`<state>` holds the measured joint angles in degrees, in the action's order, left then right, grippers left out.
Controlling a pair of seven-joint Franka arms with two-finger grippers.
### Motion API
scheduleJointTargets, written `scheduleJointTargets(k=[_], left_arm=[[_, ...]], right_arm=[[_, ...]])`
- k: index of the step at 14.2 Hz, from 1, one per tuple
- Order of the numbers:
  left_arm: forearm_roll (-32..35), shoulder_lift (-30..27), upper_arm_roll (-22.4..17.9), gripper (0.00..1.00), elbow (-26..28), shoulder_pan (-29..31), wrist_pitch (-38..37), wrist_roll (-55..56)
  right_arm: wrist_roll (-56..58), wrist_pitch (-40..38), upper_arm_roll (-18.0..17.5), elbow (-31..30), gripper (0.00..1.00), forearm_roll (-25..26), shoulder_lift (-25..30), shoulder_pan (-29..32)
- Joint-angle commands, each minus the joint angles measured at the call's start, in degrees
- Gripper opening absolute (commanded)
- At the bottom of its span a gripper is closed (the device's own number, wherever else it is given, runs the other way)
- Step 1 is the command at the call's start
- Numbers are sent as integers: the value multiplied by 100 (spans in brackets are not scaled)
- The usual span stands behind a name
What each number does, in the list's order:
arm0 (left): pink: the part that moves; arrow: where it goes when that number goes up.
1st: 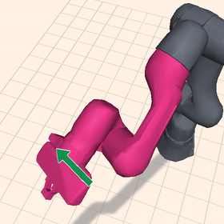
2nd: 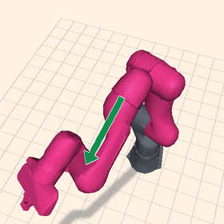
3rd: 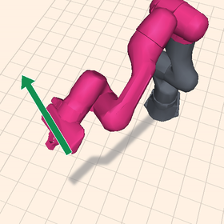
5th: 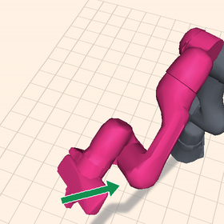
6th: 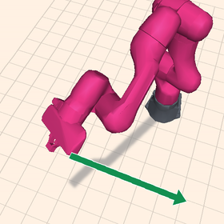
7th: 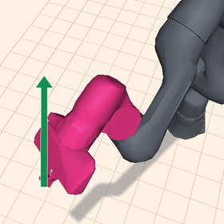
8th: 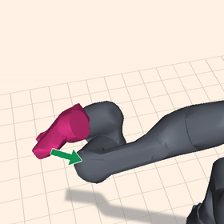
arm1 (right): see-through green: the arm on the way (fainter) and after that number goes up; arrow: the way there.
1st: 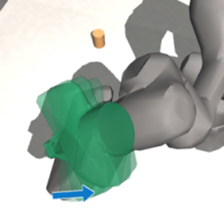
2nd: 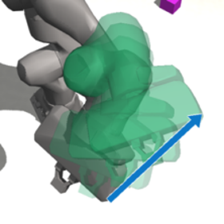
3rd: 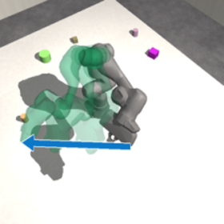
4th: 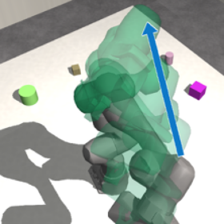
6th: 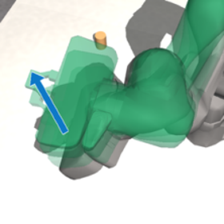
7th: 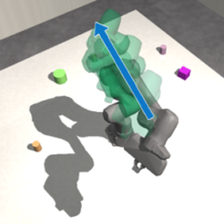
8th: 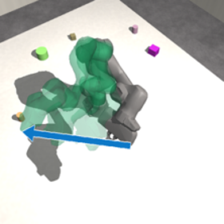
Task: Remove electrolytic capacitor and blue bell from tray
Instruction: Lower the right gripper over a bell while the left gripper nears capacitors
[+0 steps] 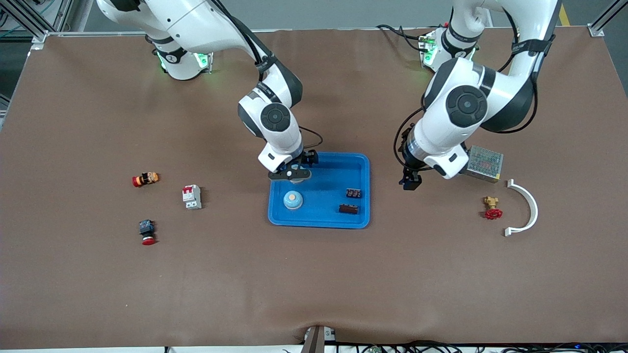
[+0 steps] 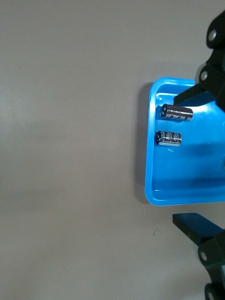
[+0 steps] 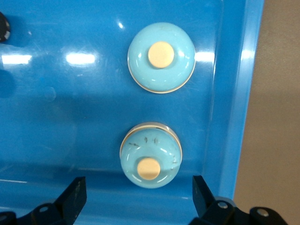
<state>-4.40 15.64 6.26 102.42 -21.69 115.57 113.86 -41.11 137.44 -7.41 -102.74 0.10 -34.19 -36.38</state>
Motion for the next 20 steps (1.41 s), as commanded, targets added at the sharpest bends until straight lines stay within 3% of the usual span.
scheduleJointTargets(k=[1,12,20], left_arm=[[18,167,-2,100,6,-125,202,302],[386,940,-2,100,-82,-556,896,655],[448,1502,-2,100,-538,-784,950,664]], right_arm=[[-134,28,81,148,100,130,-166,-79],[-134,116,187,342,100,315,-351,-132],[-134,336,187,316,100,306,-457,-132]])
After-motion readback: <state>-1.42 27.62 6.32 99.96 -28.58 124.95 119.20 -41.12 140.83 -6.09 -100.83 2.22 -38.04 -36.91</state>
